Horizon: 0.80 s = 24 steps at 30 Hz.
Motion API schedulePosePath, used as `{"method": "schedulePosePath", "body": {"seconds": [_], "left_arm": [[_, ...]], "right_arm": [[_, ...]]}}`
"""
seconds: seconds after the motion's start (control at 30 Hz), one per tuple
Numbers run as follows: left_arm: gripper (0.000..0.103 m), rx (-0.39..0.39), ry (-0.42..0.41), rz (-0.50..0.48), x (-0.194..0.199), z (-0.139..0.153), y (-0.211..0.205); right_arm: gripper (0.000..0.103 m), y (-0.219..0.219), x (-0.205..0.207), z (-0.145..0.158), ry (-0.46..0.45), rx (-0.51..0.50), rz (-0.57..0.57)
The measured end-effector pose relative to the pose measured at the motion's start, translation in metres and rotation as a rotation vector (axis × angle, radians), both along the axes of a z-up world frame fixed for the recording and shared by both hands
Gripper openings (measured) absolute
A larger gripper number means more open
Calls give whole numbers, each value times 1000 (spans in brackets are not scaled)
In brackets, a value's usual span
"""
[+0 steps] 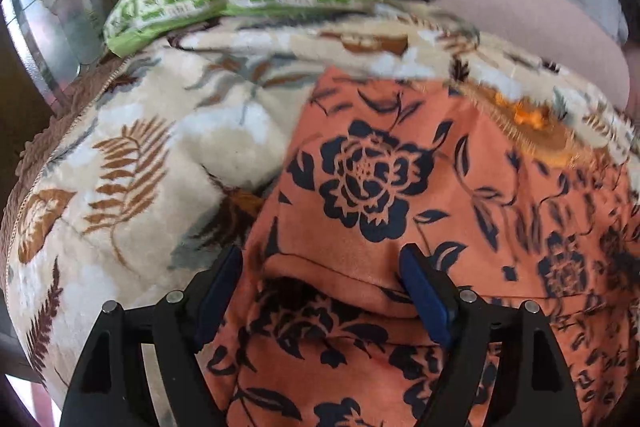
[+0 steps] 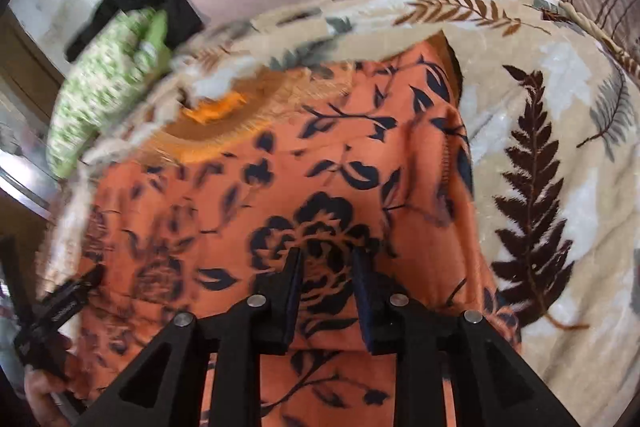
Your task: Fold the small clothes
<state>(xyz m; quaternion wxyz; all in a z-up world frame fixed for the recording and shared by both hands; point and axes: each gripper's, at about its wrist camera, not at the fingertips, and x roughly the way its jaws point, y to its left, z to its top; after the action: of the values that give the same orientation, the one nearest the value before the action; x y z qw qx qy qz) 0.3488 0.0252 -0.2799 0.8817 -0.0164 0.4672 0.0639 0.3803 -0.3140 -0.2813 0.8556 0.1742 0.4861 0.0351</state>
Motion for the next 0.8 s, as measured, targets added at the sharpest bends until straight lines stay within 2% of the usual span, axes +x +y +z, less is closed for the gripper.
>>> {"method": "schedulePosePath", "body": {"seconds": [0.1, 0.17, 0.2, 0.23, 0.3, 0.4, 0.47, 0.6, 0.63, 0.67, 0.7, 0.73, 0.8], "left_arm": [[81, -7, -29, -92, -15, 6, -16], [85, 114, 30, -140, -16, -10, -31], [86, 178, 53, -158, -16, -20, -40], [85, 192, 25, -158, -20, -19, -42], [85, 143, 37, -164, -24, -11, -37], [85, 37, 42, -143, -36, -6, -20], [85, 1, 46, -123, -46, -3, -9], [85, -12, 1, -71, -79, 12, 18], [85, -15, -12, -62, -87, 16, 24], [85, -18, -27, -51, -99, 19, 33], [85, -23, -36, -43, -113, 21, 41], [85, -38, -37, -34, -129, 21, 50], [85, -91, -18, -22, -150, 18, 67]], "right_arm": [[28, 8, -9, 1, -4, 61, 44], [30, 24, -11, -5, 20, 59, 105], [30, 34, -14, -9, 32, 17, 129], [30, 43, -16, -9, 10, -44, 148], [30, 49, -18, -3, 12, -84, 168], [30, 34, -29, 9, 8, 47, 135], [30, 20, -44, 14, -22, 106, 109], [32, -3, -70, 32, -87, 115, 86], [43, -12, -79, 36, -102, 141, 79], [71, -22, -92, 39, -121, 168, 68], [81, -32, -105, 41, -148, 199, 48], [87, -42, -124, 44, -191, 234, 18], [87, -57, -149, 45, -219, 274, 5]]}}
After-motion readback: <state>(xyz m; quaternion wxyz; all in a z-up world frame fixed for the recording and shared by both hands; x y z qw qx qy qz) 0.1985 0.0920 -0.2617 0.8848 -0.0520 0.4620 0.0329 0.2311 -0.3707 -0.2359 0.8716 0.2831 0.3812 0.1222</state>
